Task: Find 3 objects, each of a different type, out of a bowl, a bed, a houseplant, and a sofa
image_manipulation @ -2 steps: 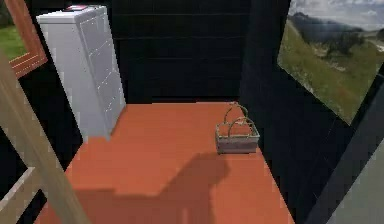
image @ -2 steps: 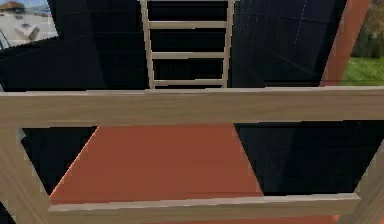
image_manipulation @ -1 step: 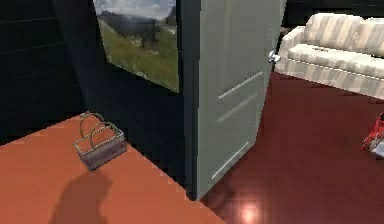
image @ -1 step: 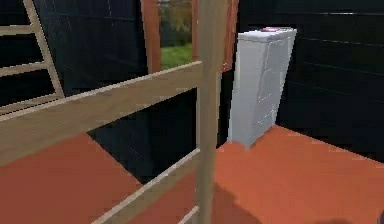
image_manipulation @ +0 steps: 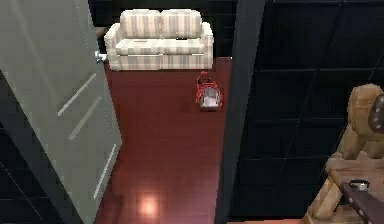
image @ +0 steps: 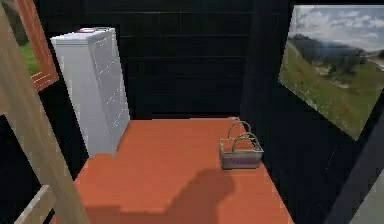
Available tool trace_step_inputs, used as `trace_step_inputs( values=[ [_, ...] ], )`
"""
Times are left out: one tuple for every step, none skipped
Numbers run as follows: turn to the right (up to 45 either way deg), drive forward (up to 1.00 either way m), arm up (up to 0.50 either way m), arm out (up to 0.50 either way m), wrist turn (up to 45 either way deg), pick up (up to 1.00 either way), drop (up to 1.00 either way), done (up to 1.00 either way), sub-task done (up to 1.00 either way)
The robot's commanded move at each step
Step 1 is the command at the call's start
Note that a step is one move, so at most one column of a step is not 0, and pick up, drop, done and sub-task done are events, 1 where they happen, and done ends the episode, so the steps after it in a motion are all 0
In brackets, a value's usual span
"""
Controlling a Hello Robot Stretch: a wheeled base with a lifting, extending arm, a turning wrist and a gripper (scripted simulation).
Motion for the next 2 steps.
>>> trace_step_inputs(
  values=[
    [45.0, 0.0, 0.0, 0.0, 0.0, 0.0, 0.0, 0.0, 0.0],
    [27.0, 0.0, 0.0, 0.0, 0.0, 0.0, 0.0, 0.0, 0.0]
  ],
)
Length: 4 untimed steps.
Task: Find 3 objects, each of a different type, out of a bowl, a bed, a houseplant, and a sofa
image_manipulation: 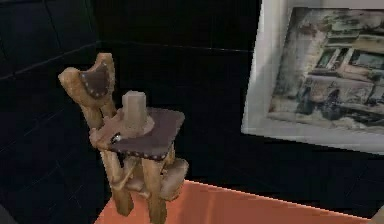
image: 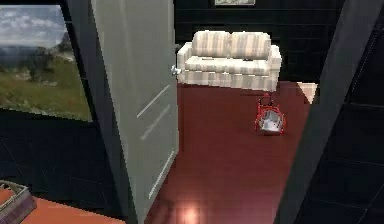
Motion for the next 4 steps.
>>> trace_step_inputs(
  values=[
    [0.0, 0.6, 0.0, 0.0, 0.0, 0.0, 0.0, 0.0, 0.0],
    [12.0, 0.0, 0.0, 0.0, 0.0, 0.0, 0.0, 0.0, 0.0],
    [0.0, 0.45, 0.0, 0.0, 0.0, 0.0, 0.0, 0.0, 0.0],
    [6.0, 0.0, 0.0, 0.0, 0.0, 0.0, 0.0, 0.0, 0.0]
  ],
)
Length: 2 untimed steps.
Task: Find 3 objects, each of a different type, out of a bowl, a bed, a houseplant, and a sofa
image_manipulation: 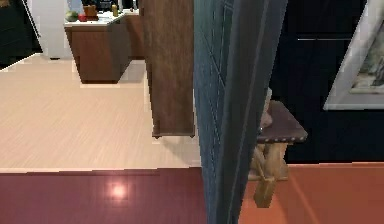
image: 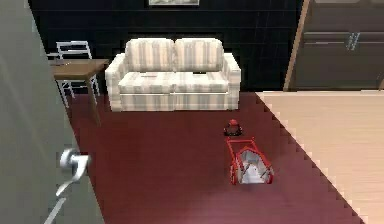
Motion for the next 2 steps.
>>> trace_step_inputs(
  values=[
    [0.0, 1.0, 0.0, 0.0, 0.0, 0.0, 0.0, 0.0, 0.0],
    [3.0, 0.0, 0.0, 0.0, 0.0, 0.0, 0.0, 0.0, 0.0]
  ],
)
